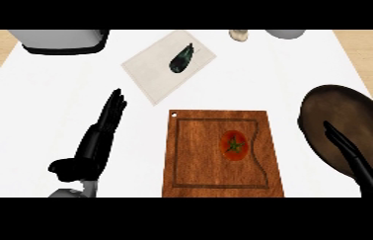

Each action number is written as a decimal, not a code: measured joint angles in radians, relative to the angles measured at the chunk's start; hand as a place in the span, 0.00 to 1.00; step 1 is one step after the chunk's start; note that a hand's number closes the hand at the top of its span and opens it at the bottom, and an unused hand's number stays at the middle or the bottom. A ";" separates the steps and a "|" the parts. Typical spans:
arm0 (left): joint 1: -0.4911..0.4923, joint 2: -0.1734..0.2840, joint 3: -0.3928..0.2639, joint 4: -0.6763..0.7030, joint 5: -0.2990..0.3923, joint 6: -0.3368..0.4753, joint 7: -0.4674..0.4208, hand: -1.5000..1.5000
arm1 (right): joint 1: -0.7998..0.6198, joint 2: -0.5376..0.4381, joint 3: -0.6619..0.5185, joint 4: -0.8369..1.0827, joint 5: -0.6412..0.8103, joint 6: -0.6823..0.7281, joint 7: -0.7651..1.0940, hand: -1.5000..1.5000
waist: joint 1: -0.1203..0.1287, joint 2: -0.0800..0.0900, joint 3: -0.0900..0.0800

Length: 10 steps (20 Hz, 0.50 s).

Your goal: Pick the tomato from the cutting board and place it in the pan

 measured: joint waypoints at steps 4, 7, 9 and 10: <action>-0.023 -0.017 -0.003 0.004 -0.008 0.000 0.012 0.50 | -0.048 -0.044 0.047 -0.048 0.125 0.061 0.203 0.00 | 0.011 0.002 0.000; -0.037 -0.015 -0.002 0.000 -0.007 -0.009 0.026 0.50 | -0.121 -0.070 0.092 -0.041 0.207 0.141 0.365 0.00 | 0.025 0.005 -0.001; -0.026 -0.013 -0.005 -0.010 -0.007 -0.016 0.027 0.50 | -0.171 -0.081 0.121 -0.013 0.249 0.203 0.450 0.00 | 0.033 0.005 -0.001; -0.024 -0.014 -0.005 -0.013 -0.008 -0.016 0.027 0.50 | -0.196 -0.083 0.143 -0.007 0.274 0.235 0.495 0.00 | 0.035 0.005 -0.001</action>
